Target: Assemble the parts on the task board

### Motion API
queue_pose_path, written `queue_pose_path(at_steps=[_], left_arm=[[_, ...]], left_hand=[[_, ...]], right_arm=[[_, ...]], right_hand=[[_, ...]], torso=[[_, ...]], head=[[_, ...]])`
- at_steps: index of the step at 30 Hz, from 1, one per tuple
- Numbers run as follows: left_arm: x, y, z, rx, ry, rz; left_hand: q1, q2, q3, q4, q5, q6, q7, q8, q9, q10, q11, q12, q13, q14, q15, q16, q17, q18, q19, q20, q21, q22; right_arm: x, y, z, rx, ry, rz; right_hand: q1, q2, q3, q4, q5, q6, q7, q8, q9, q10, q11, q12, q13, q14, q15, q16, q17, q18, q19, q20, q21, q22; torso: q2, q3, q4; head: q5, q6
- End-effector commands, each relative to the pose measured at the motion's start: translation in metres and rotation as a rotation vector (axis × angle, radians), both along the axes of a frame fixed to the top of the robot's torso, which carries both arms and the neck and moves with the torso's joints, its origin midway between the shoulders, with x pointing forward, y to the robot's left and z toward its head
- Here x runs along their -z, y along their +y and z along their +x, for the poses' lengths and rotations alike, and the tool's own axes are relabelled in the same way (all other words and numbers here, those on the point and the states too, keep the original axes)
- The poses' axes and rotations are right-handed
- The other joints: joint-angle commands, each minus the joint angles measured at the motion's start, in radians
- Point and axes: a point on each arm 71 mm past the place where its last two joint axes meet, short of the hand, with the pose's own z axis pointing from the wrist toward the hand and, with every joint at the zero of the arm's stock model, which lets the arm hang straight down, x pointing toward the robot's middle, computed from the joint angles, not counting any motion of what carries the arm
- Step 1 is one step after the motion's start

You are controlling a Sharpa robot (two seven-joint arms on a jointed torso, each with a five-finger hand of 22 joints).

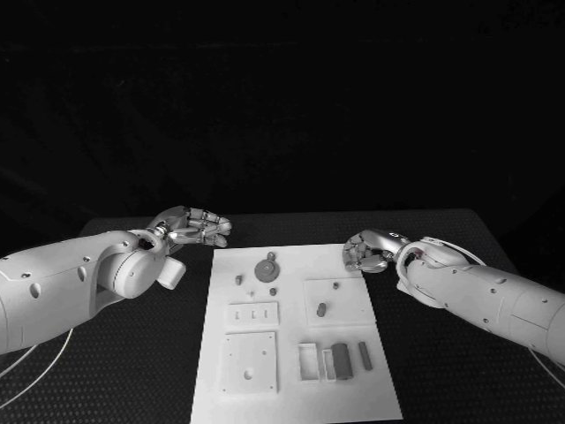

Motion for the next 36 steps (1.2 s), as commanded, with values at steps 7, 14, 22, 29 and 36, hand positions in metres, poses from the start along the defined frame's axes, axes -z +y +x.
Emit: queue_pose_path(at_steps=[7, 14, 22, 29, 36], left_arm=[[-0.001, -0.002, 0.000, 0.017, -0.002, -0.006], [-0.001, -0.002, 0.000, 0.017, -0.002, -0.006], [-0.001, -0.003, 0.000, 0.021, 0.000, -0.004], [-0.001, -0.004, -0.001, 0.041, -0.015, 0.023], [0.000, -0.009, -0.004, 0.038, -0.018, 0.061]], left_hand=[[-0.004, 0.009, -0.004, 0.001, -0.006, 0.005, 0.015, 0.000, 0.001, -0.002, 0.002, -0.005, 0.001, 0.005, 0.002, -0.007, 0.002, -0.009, 0.005, -0.004, -0.004, 0.002], [-0.005, 0.010, -0.004, 0.001, -0.006, 0.006, 0.016, 0.000, 0.002, 0.000, 0.002, -0.004, 0.002, 0.006, 0.002, -0.007, 0.002, -0.009, 0.005, -0.004, -0.004, 0.002], [-0.009, 0.012, -0.004, 0.001, -0.006, 0.014, 0.021, 0.002, 0.004, 0.014, -0.004, 0.003, 0.008, 0.013, -0.001, -0.007, 0.007, -0.007, 0.011, -0.006, -0.003, 0.004], [-0.014, 0.024, 0.002, 0.001, -0.006, 0.059, -0.007, 0.020, 0.015, 0.056, -0.023, 0.022, 0.023, 0.041, -0.012, 0.002, 0.020, -0.003, 0.037, -0.016, 0.008, 0.012], [-0.023, 0.030, 0.001, 0.001, -0.006, 0.104, -0.012, 0.029, 0.020, 0.104, -0.045, 0.043, 0.041, 0.081, -0.031, 0.020, 0.044, 0.002, 0.076, -0.034, 0.028, 0.027]], right_arm=[[0.001, 0.000, 0.000, 0.003, -0.005, -0.025], [0.000, 0.000, 0.000, 0.004, -0.026, -0.032], [-0.003, 0.002, 0.000, 0.002, -0.078, -0.062], [-0.006, 0.010, -0.002, -0.007, -0.112, -0.056], [-0.018, 0.026, -0.010, -0.018, -0.165, -0.039]], right_hand=[[-0.007, 0.016, -0.001, 0.002, 0.000, 0.038, 0.014, 0.006, 0.006, 0.015, -0.006, 0.010, -0.004, 0.013, -0.004, 0.007, 0.002, 0.014, 0.013, -0.003, 0.011, 0.020], [0.003, 0.044, 0.006, -0.004, 0.000, 0.073, 0.002, 0.020, 0.018, 0.026, -0.017, 0.016, -0.008, 0.021, -0.014, 0.013, 0.002, 0.014, 0.017, -0.008, 0.018, 0.020], [0.006, 0.061, 0.004, -0.005, 0.000, 0.108, -0.012, 0.036, 0.035, 0.041, -0.030, 0.021, -0.014, 0.030, -0.026, 0.016, 0.002, 0.014, 0.022, -0.012, 0.027, 0.020], [0.011, 0.061, 0.003, -0.008, 0.000, 0.114, -0.016, 0.037, 0.040, 0.047, -0.033, 0.022, -0.016, 0.034, -0.030, 0.017, 0.001, 0.014, 0.023, -0.014, 0.030, 0.020], [0.011, 0.053, -0.001, -0.007, 0.000, 0.115, -0.017, 0.036, 0.043, 0.052, -0.035, 0.022, -0.019, 0.039, -0.032, 0.017, 0.000, 0.014, 0.027, -0.016, 0.033, 0.019]], torso=[[0.000, 0.0009, -0.0001], [0.000, 0.0010, -0.0002], [0.000, 0.0010, -0.0005], [0.000, 0.0010, -0.0001], [-0.002, 0.0017, -0.0023]], head=[[-0.002, -0.001], [-0.002, 0.000], [-0.003, 0.003], [-0.003, 0.004], [0.000, 0.009]])
